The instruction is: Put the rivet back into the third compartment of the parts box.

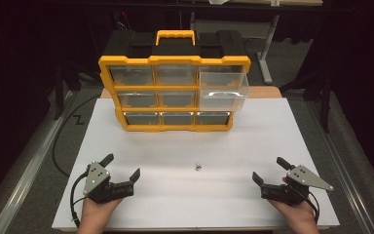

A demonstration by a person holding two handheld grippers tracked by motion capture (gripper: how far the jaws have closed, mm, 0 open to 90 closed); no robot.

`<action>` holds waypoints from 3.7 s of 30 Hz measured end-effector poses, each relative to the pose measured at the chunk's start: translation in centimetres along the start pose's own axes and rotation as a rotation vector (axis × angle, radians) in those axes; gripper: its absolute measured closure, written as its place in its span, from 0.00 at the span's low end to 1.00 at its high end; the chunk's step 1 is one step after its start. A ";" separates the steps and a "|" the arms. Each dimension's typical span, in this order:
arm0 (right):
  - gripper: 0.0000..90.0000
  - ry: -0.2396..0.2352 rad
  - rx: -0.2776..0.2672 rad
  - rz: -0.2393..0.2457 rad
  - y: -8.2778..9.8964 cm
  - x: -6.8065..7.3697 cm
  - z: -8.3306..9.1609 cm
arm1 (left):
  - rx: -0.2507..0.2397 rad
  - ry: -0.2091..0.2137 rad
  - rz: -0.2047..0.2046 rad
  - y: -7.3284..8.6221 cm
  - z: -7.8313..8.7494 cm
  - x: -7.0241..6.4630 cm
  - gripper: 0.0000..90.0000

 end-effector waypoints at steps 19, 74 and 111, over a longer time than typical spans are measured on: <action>0.00 0.009 0.006 -0.011 0.1 -0.4 -0.6 | 0.036 0.020 -0.041 0.1 -0.4 -0.9 0.01; 0.04 -0.347 0.224 0.073 -4.5 8.2 -14.2 | -0.007 0.061 -0.010 -0.2 -0.9 -0.7 0.00; 0.78 -0.491 0.427 0.237 -2.5 10.5 -14.2 | -0.015 0.081 -0.009 -0.3 -0.8 -0.8 0.00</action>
Point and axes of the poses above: each handheld gripper's, and its own axes: z roughly backward along the jaws, y roughly out of its underside, x roughly to its left, the point moved 3 cm from there along -z, roughly forward along the jaws, and after that the axes turned 3 degrees about x, right-handed, at the moved point
